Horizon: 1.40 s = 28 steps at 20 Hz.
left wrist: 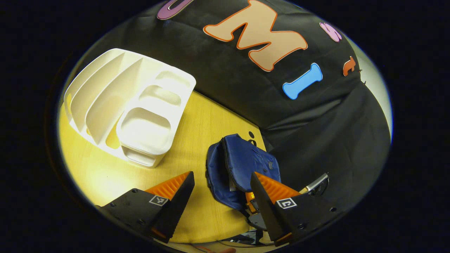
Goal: Open the schoolbag, grab two books from the bookshelf and put them into the schoolbag.
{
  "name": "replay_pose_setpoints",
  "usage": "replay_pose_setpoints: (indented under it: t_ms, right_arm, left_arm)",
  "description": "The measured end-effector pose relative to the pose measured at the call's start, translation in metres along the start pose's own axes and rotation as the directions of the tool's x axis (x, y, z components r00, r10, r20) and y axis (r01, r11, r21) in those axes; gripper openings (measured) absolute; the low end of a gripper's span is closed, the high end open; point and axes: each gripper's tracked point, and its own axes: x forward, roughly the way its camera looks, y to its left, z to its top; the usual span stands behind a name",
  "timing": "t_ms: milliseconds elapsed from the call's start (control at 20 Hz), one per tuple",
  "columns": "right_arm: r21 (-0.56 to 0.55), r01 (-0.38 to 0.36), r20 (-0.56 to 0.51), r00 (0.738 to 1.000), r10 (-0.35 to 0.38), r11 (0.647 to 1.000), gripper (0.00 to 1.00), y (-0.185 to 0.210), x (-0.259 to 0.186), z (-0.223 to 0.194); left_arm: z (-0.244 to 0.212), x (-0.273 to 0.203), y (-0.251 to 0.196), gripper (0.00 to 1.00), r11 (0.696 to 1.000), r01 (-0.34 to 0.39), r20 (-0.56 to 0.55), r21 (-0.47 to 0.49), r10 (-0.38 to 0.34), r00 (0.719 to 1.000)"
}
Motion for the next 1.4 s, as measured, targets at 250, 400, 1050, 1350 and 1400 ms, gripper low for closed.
replay_pose_setpoints:
  t_ms: [250, 400, 1050, 1350, 1400]
  right_arm:
    - [0.070, -0.056, -0.054, 0.997, 0.060, 0.996, 0.64, 0.006, -0.011, -0.008]
    - [0.082, -0.088, -0.047, 0.995, 0.092, 0.993, 0.80, 0.017, -0.021, -0.013]
    - [0.289, -0.154, 0.307, 0.950, 0.060, 0.945, 1.00, 0.001, -0.131, 0.166]
    - [0.313, -0.144, 0.463, 0.886, -0.018, 0.939, 0.97, -0.016, -0.160, 0.232]
    - [0.309, -0.143, 0.465, 0.885, -0.018, 0.940, 0.97, -0.016, -0.161, 0.232]
  left_arm:
    - [0.010, -0.023, 0.016, 0.95, 1.000, -0.015, 0.036, -0.003, 0.016, 0.999]
    - [0.017, -0.036, 0.029, 0.95, 0.999, -0.043, 0.054, -0.008, 0.043, 0.998]
    - [0.097, -0.114, 0.049, 0.95, 0.864, -0.410, 0.413, 0.291, 0.273, 0.869]
    - [0.135, -0.151, 0.033, 0.94, 0.782, -0.541, 0.608, 0.311, 0.274, 0.745]
    - [0.136, -0.154, 0.031, 0.94, 0.778, -0.544, 0.614, 0.315, 0.270, 0.742]
